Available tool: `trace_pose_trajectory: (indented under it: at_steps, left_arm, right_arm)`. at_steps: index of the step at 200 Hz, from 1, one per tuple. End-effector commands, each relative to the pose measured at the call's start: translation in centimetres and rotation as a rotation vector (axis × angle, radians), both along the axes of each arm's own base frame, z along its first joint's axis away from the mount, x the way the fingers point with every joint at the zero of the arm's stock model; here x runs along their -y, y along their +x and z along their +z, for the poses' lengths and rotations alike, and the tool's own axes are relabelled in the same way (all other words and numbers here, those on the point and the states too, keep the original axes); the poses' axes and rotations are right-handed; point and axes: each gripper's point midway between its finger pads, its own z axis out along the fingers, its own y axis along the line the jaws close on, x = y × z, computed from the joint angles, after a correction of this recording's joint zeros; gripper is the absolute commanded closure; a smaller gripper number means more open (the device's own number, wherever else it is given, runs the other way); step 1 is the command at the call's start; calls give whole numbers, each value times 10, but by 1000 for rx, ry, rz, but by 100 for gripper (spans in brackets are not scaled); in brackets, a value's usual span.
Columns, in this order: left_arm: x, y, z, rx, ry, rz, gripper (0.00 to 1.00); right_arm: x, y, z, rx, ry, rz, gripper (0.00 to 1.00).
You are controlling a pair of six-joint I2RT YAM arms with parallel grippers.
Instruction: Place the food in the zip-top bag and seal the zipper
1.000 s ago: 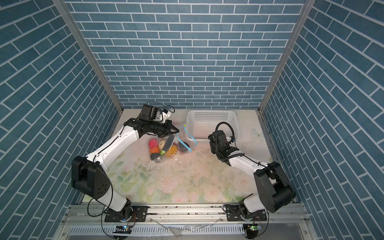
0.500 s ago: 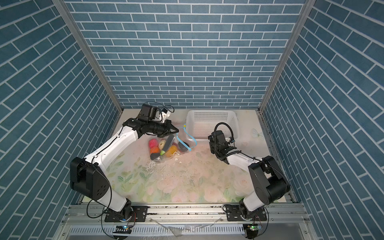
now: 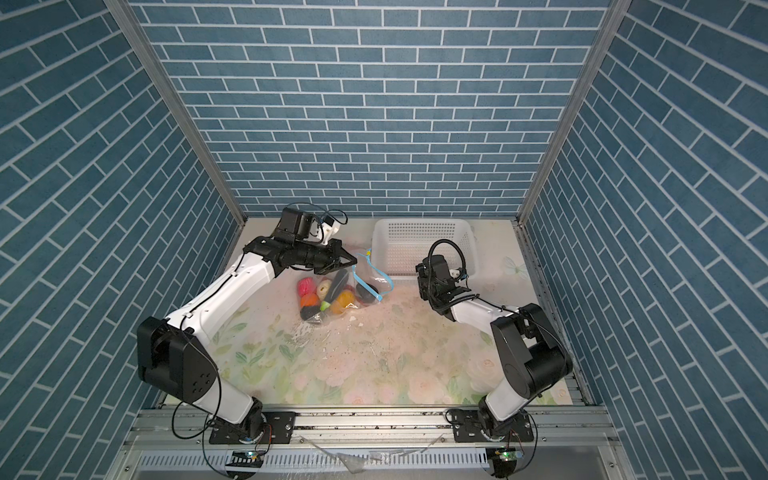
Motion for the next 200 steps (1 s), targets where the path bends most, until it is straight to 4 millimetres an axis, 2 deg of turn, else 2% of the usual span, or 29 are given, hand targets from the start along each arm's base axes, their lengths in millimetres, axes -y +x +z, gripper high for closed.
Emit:
trace_pose_trajectory:
  at_steps: [1,62,110,167,200]
  left_arm:
    - [-4,-4,6,24,0,-3,100]
    - [-5,-5,4,19,3,-3,100]
    - [-5,-5,5,22,3,-3,100]
    - [-6,-6,2,19,12,-8,100]
    - [-6,-6,2,20,15,-9,100]
  right_arm:
    - [-4,21,21,59,35,-18,38]
    - [-7,40,26,91,35,-21,39]
    - [-5,54,22,100,42,-32,40]
    - [-2,67,30,131,36,-29,40]
    - [-8,76,33,145,44,-15,41]
